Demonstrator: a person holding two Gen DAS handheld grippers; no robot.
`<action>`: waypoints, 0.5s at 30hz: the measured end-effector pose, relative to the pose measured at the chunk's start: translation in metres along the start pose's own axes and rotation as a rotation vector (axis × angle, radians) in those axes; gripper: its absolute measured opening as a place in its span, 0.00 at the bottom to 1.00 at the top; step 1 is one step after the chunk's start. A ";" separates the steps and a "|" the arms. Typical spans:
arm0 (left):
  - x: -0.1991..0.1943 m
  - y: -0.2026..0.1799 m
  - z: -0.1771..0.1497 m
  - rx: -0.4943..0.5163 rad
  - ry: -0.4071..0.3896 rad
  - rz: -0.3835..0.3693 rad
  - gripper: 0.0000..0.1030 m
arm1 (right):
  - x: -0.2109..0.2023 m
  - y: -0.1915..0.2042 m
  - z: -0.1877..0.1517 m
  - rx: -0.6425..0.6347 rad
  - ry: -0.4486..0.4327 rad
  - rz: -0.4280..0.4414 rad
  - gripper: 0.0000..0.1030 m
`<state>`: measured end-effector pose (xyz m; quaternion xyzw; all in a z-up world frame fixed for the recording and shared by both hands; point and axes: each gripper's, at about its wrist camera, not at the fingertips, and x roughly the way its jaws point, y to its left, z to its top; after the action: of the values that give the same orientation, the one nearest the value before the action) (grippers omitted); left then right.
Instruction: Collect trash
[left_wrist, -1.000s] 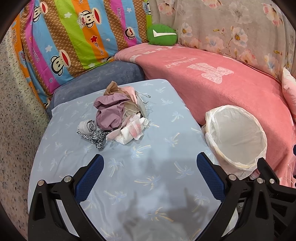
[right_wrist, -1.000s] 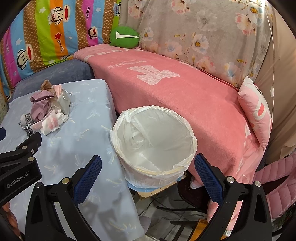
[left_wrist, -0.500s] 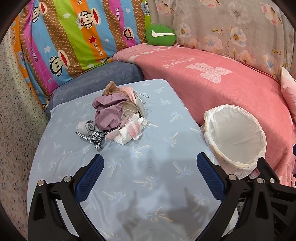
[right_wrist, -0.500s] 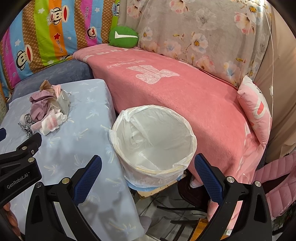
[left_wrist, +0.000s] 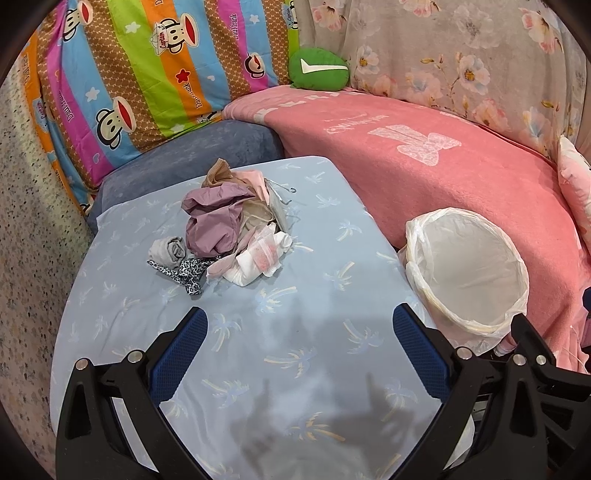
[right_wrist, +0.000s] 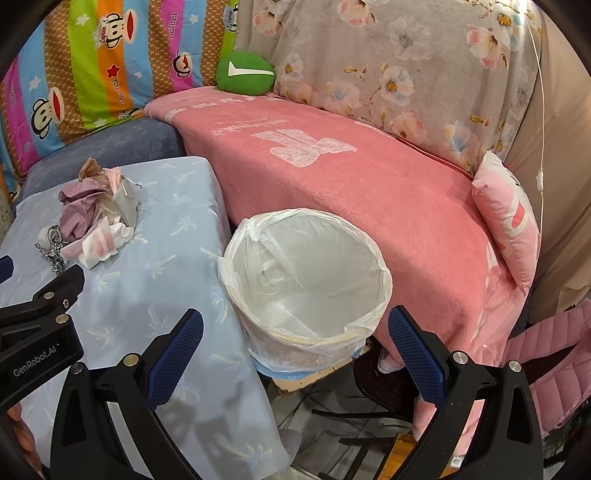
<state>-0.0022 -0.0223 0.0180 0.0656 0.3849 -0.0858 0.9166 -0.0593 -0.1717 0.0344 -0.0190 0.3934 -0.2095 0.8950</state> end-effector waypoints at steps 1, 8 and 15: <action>0.000 0.001 0.000 -0.001 0.001 -0.001 0.93 | 0.000 0.000 0.000 0.000 0.000 0.000 0.94; 0.001 0.004 0.002 -0.004 0.000 -0.003 0.93 | -0.001 0.004 -0.001 -0.007 0.004 -0.007 0.94; 0.003 0.007 0.004 -0.001 -0.006 -0.004 0.93 | -0.001 0.004 -0.001 -0.007 0.003 -0.008 0.94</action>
<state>0.0041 -0.0169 0.0188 0.0641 0.3823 -0.0877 0.9176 -0.0588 -0.1677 0.0335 -0.0234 0.3954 -0.2118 0.8934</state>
